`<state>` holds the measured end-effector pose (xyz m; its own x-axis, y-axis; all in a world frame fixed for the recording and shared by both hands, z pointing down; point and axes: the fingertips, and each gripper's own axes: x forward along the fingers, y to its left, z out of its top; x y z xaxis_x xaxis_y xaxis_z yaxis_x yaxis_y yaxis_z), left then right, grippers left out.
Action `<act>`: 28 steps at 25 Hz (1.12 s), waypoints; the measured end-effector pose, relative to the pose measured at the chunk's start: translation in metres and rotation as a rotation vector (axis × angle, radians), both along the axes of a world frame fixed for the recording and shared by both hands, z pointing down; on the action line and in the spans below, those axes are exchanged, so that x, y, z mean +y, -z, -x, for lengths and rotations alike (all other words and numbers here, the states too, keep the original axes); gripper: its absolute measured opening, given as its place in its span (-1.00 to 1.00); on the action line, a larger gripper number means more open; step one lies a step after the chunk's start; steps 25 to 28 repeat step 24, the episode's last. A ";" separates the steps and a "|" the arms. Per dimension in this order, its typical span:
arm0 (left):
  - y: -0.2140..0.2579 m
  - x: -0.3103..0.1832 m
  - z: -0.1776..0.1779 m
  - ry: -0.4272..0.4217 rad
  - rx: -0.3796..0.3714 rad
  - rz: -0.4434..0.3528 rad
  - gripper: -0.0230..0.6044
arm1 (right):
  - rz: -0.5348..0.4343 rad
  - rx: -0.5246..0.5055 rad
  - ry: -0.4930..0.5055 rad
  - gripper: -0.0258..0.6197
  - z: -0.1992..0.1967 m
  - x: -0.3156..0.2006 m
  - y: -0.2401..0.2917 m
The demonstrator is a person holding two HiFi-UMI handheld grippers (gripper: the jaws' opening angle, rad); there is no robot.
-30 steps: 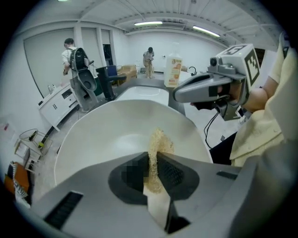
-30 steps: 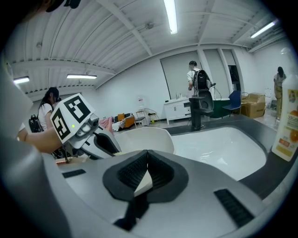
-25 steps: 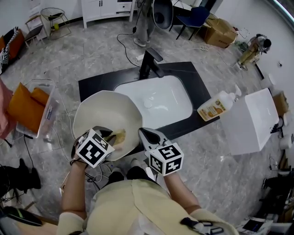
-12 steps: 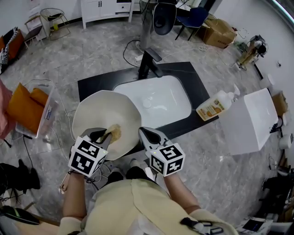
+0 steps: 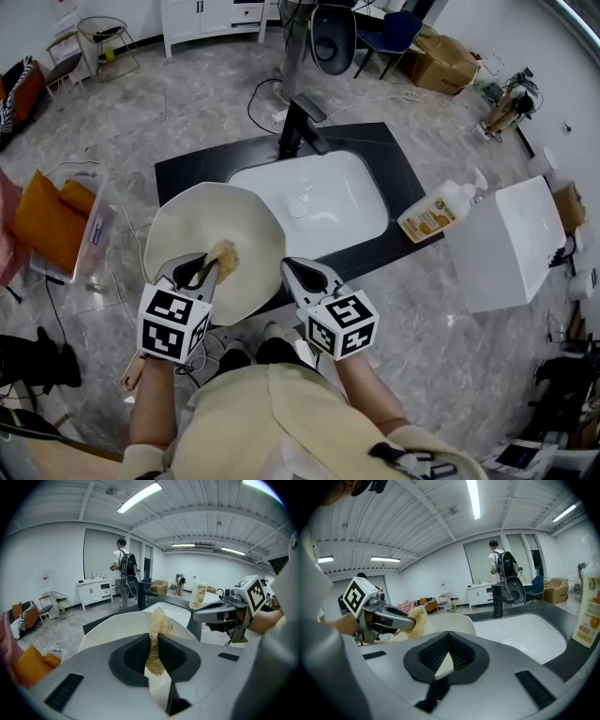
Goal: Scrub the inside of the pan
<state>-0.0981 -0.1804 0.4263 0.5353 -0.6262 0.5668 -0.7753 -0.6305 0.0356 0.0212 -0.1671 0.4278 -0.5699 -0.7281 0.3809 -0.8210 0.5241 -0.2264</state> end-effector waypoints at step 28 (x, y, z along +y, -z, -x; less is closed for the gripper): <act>-0.001 0.000 0.004 0.056 0.030 -0.023 -0.76 | 0.008 -0.011 -0.015 -0.88 -0.008 -0.001 -0.003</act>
